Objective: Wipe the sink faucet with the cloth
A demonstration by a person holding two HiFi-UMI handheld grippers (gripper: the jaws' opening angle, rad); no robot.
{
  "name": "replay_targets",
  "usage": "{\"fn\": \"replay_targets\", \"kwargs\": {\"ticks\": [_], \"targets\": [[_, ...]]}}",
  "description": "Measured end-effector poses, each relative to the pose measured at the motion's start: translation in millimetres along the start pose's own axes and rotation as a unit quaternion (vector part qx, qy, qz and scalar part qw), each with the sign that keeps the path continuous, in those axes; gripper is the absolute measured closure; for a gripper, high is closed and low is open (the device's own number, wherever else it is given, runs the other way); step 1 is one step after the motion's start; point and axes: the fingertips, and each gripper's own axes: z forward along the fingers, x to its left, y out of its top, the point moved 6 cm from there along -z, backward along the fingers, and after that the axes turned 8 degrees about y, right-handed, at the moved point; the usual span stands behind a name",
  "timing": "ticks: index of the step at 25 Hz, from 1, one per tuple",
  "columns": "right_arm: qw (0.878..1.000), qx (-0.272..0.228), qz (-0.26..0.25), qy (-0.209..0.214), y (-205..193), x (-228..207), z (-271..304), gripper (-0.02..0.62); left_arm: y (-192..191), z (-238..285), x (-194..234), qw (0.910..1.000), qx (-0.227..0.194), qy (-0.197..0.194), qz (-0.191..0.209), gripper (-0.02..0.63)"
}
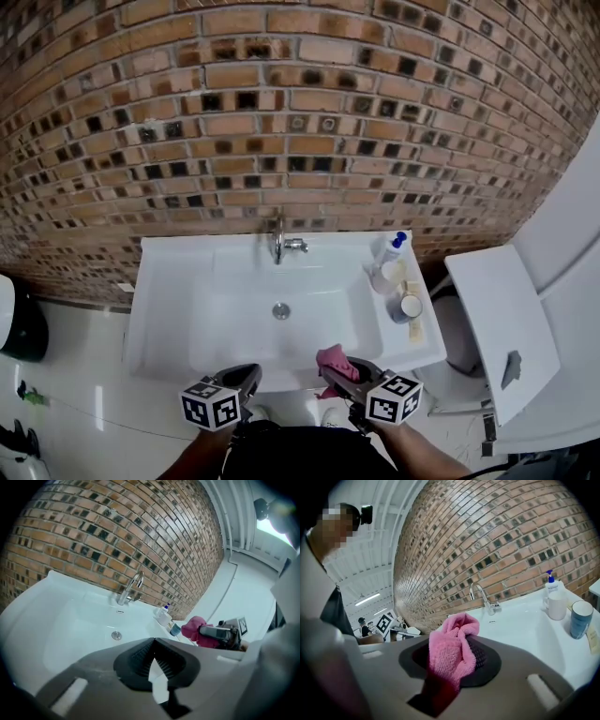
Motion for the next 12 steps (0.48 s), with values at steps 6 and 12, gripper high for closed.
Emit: {"fn": "replay_targets", "kwargs": {"ticks": [6, 12], "targets": [[1.000, -0.010, 0.016, 0.012, -3.7, -5.9, -7.8, 0.471, -4.5, -0.1, -5.2, 0.9999, 0.000, 0.017, 0.002, 0.603], [1.000, -0.011, 0.022, 0.015, -8.1, -8.5, -14.2, 0.471, -8.8, 1.6, -19.7, 0.9999, 0.006, 0.013, 0.007, 0.603]]}}
